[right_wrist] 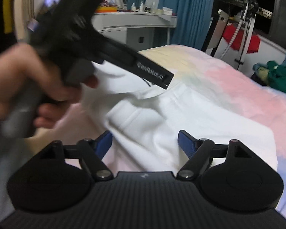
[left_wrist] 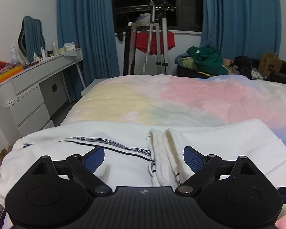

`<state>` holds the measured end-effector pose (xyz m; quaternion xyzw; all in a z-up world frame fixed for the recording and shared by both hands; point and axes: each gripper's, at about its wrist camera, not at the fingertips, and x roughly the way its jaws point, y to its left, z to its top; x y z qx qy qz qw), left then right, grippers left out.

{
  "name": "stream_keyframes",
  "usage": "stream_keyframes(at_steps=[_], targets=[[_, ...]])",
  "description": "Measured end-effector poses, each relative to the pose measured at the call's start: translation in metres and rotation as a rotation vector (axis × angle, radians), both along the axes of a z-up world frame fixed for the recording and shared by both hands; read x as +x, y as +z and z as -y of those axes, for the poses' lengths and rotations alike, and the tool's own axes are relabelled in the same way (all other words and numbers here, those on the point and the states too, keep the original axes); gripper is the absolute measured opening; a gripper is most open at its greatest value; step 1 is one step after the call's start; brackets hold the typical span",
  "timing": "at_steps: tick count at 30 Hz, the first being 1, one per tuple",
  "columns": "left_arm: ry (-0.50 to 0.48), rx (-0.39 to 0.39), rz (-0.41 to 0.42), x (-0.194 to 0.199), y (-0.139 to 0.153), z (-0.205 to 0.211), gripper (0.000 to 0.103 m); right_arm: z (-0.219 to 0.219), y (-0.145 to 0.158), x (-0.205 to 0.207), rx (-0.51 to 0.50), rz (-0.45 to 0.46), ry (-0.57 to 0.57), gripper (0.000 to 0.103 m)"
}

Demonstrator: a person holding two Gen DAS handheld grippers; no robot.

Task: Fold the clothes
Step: 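Open the right gripper and withdraw it from the folded cuff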

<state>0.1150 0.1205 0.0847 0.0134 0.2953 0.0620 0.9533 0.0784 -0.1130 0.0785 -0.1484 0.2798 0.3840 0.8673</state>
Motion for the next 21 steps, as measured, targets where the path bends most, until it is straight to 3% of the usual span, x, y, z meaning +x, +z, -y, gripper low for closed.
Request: stream_keyframes(at_steps=[3, 5, 8, 10, 15, 17, 21], targets=[[-0.027, -0.051, 0.003, -0.003, 0.001, -0.004, 0.091, 0.034, 0.016, -0.002, 0.113, -0.036, -0.095, 0.078], [-0.044, -0.082, 0.005, -0.005, 0.002, -0.006, 0.091, 0.057, 0.021, 0.013, 0.168, -0.046, -0.235, 0.078], [-0.054, -0.087, -0.008, -0.007, 0.000, -0.004, 0.091, 0.086, 0.013, 0.041, 0.209, -0.075, -0.472, 0.078], [-0.049, -0.086, -0.026, -0.006, -0.003, -0.003, 0.091, 0.103, 0.001, 0.051, 0.228, -0.123, -0.570, 0.078], [-0.045, -0.070, -0.045, -0.007, -0.002, 0.005, 0.091, 0.117, -0.033, 0.066, 0.130, -0.188, -0.669, 0.078], [-0.055, -0.068, -0.035, -0.009, 0.001, 0.010, 0.090, 0.120, -0.042, 0.072, 0.170, -0.260, -0.689, 0.080], [-0.109, -0.157, -0.046, -0.016, 0.004, 0.009, 0.086, 0.128, -0.041, 0.080, 0.231, -0.320, -0.709, 0.080]])
